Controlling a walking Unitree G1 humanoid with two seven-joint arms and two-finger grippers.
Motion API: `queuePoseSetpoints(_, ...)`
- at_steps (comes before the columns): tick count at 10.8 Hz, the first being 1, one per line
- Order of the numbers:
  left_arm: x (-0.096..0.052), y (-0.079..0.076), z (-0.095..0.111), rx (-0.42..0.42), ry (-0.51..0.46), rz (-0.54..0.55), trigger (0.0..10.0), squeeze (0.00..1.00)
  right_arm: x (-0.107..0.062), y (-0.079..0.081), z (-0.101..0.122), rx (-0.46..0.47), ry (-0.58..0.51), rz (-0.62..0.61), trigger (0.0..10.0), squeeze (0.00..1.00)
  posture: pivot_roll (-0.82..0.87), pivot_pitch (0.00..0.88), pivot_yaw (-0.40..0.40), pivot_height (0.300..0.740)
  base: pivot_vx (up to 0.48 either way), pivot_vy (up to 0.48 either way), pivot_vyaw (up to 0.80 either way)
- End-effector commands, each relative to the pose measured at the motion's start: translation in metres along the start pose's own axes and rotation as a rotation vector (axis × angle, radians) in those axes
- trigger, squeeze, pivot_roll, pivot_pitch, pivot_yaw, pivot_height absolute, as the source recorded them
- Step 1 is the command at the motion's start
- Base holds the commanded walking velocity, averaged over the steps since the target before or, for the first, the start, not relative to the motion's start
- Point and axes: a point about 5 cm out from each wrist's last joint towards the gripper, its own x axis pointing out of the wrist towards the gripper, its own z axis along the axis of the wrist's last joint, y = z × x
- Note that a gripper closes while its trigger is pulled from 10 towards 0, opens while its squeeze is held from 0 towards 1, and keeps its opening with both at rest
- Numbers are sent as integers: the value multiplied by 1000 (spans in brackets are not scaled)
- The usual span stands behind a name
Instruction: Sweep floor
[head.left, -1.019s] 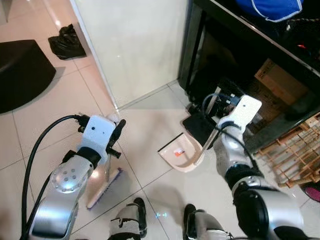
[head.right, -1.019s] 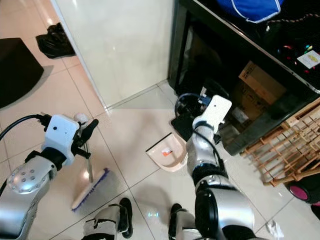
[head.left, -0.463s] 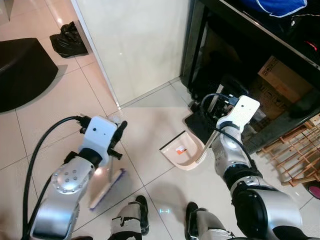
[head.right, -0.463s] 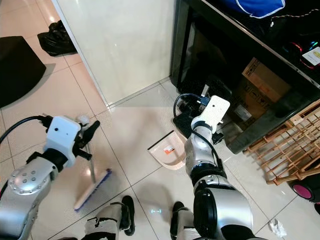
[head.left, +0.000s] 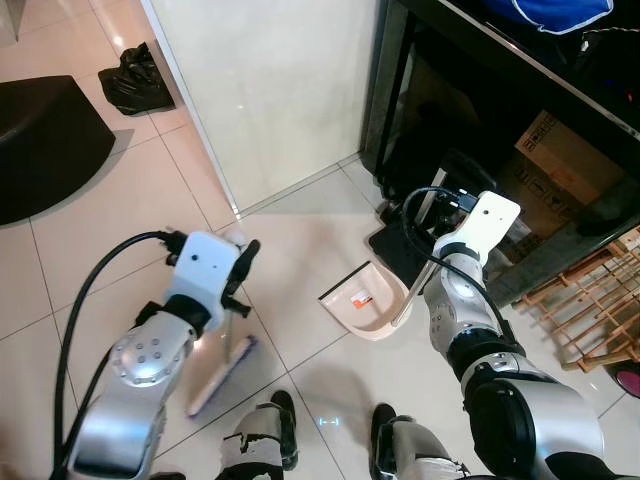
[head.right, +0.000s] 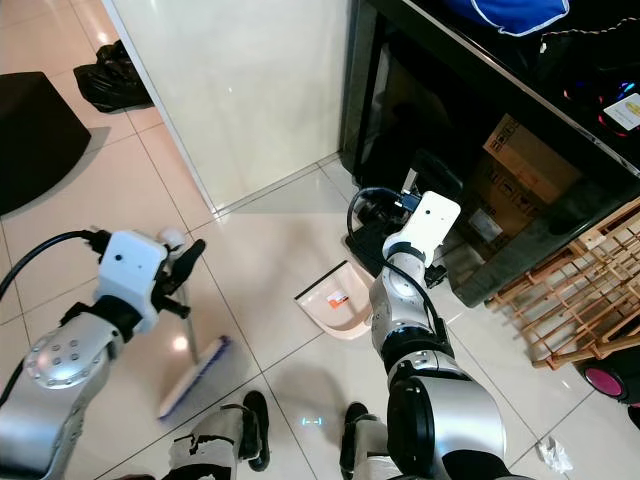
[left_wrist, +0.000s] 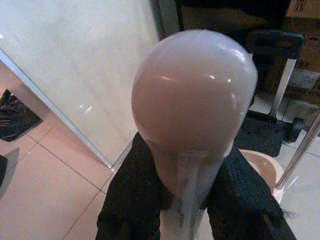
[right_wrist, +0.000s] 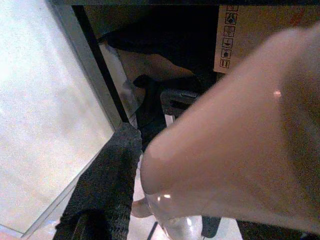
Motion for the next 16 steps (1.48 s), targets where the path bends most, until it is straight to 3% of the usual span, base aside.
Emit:
queuePoseSetpoints(1, -1, 0, 0, 13, -2, 8, 10000, 0, -4, -7, -8, 0, 22, -16, 0, 0, 118, 278, 31, 740, 0, 0, 0)
queuePoseSetpoints(7, 4, -3, -1, 5, -18, 11, 10000, 0, 1, -12, -2, -20, -2, 52, 0, 0, 91, 241, 21, 740, 0, 0, 0)
queuePoseSetpoints(11, 6, 4, -5, -11, -21, 40, 10000, 0, 11, -20, 10, -62, 40, 449, 0, 0, 58, 242, 6, 740, 0, 0, 0)
queuePoseSetpoints(14, 10, 2, -5, -23, -32, 31, 10000, 0, 10, -24, 24, -244, 16, 765, 0, 0, 47, 237, 2, 740, 0, 0, 0)
queuePoseSetpoints(16, 11, 2, -5, -29, -35, 27, 10000, 0, 6, -27, 23, -260, 49, 856, 0, 0, 45, 236, 4, 740, 0, 0, 0)
